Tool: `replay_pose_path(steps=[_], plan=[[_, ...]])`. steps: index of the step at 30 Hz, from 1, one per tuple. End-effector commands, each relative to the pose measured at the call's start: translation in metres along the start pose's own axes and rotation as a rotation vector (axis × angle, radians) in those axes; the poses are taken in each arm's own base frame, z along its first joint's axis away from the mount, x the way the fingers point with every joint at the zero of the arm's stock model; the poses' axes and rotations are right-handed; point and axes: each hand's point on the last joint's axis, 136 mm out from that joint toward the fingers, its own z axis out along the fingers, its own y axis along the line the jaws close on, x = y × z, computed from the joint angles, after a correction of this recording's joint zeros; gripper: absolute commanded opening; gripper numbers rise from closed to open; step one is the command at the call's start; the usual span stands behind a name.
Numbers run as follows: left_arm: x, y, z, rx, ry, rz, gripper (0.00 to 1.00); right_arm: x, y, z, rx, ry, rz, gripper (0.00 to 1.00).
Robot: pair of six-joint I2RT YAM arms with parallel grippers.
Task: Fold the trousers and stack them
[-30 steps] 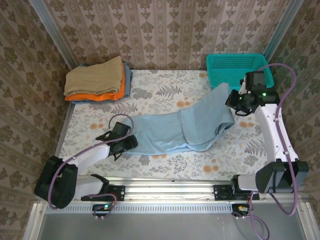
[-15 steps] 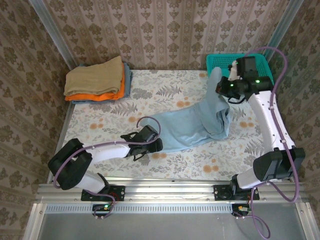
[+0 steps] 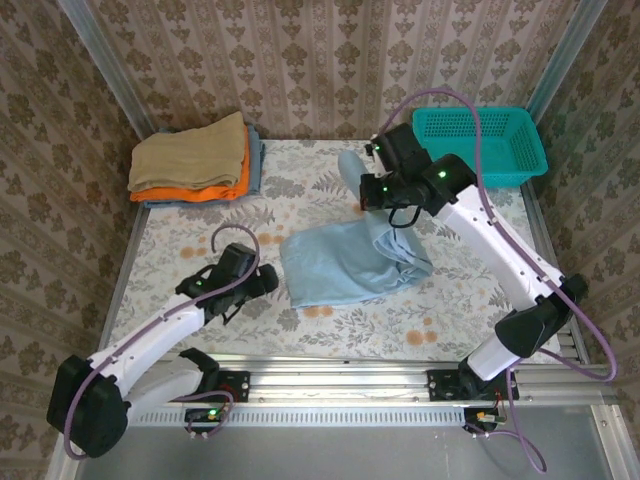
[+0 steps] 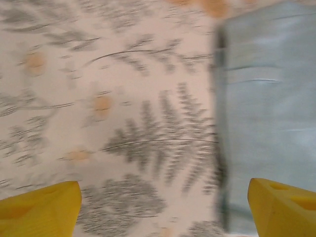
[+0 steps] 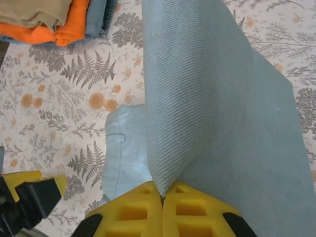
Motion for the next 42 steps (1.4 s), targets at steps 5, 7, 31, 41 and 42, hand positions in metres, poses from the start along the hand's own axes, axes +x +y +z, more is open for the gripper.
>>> replay_pose_path(steps=[5,7,31,41,42], plan=[[0.047,0.028,0.043,-0.120,0.198,0.072,0.53,0.000,0.033,0.014,0.059,-0.024,-0.056,0.00],[0.048,0.023,0.048,-0.106,0.203,0.078,0.51,0.005,0.044,0.023,0.064,-0.012,-0.066,0.00],[0.026,0.025,0.026,-0.029,0.128,0.008,0.66,0.165,0.175,0.183,-0.103,0.373,-0.034,0.40],[-0.012,-0.007,-0.012,0.075,0.055,0.032,0.75,0.088,0.135,0.105,-0.286,0.215,0.095,0.46],[-0.016,-0.013,-0.015,0.087,0.048,0.044,0.76,0.083,0.115,0.098,-0.252,0.191,0.108,0.44]])
